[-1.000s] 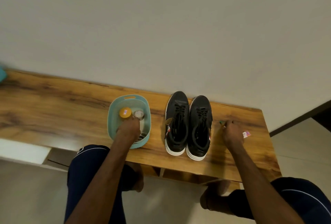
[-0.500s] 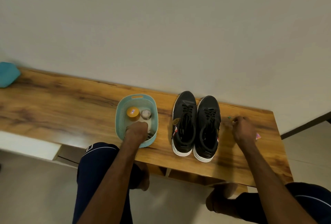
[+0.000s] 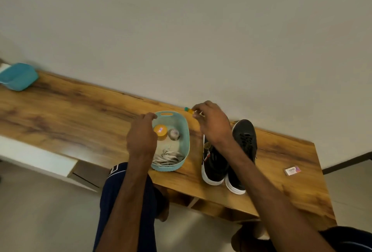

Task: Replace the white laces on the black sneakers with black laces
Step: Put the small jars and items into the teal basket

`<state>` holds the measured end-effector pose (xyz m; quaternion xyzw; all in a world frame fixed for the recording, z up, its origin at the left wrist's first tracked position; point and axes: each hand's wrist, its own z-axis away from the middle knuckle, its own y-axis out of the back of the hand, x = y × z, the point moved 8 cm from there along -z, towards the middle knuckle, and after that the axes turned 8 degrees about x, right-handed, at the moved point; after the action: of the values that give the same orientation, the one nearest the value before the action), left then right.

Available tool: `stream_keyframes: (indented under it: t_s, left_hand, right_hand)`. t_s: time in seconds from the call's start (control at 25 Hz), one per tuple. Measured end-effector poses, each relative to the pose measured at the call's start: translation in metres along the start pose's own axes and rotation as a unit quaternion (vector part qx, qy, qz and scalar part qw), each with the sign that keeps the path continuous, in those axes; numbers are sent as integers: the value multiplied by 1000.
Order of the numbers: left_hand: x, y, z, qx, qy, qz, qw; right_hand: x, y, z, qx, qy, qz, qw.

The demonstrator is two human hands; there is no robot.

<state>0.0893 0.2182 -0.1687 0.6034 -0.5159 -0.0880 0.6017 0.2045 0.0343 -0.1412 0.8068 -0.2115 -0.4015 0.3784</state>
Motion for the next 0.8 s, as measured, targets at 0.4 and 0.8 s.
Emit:
stream_keyframes:
  t_s: [0.4, 0.8]
  left_hand:
    - [-41, 12, -22, 11, 119, 52, 991]
    - [-48, 14, -24, 10, 137, 53, 989]
  right_hand:
    - [-52, -156, 21, -212, 100, 129, 964]
    - [-51, -206, 41, -314, 137, 196, 919]
